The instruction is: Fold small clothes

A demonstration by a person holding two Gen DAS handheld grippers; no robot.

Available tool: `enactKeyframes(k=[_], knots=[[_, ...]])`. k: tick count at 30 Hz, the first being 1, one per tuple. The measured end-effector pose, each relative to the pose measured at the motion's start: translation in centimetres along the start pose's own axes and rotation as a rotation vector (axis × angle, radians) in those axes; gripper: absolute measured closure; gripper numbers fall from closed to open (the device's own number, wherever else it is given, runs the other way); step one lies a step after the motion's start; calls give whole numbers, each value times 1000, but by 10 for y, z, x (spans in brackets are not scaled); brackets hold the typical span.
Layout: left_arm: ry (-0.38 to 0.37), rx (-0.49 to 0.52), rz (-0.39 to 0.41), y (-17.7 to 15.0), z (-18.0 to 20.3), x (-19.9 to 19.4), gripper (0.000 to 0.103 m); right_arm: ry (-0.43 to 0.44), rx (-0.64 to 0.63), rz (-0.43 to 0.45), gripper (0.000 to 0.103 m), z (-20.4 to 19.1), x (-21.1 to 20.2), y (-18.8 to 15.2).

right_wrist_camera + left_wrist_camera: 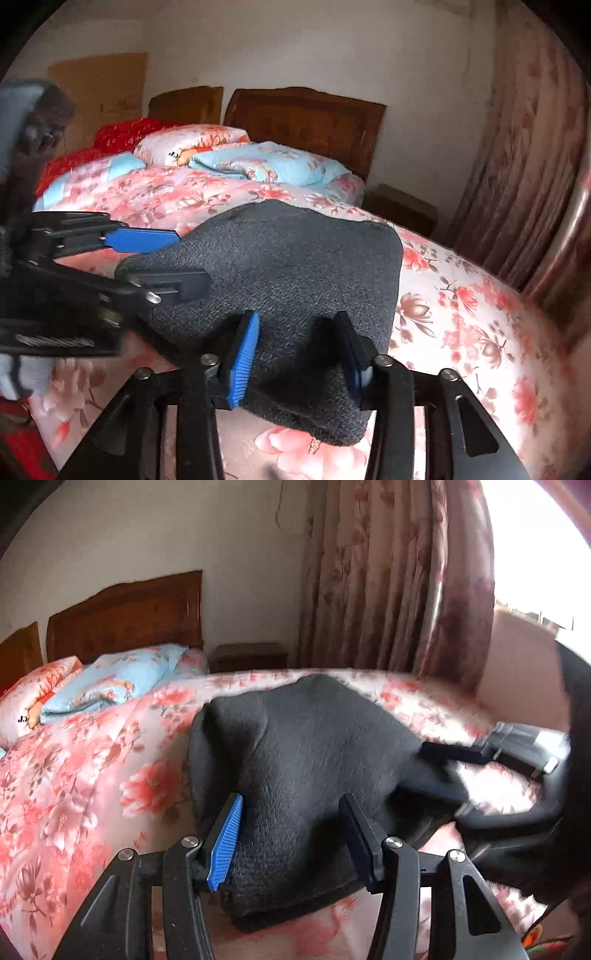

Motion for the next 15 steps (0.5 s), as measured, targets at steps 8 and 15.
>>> enactKeyframes(k=[8, 15], knots=[[-149, -77, 154, 46, 16, -28, 50, -2, 97, 12, 0, 19, -3, 2], [-137, -15, 60, 4, 17, 11, 58, 38, 155, 41, 0, 21, -10, -1]])
Point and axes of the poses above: each gripper's, at about its wrist camera, not at the fingertips, and x roughly the way its jaws point, z to its right, y to its top, the point moved 8 cm from there along x, roughly the way its jaws point, and after that the axes turned 15 degrees about z, right-handed, at the moved point
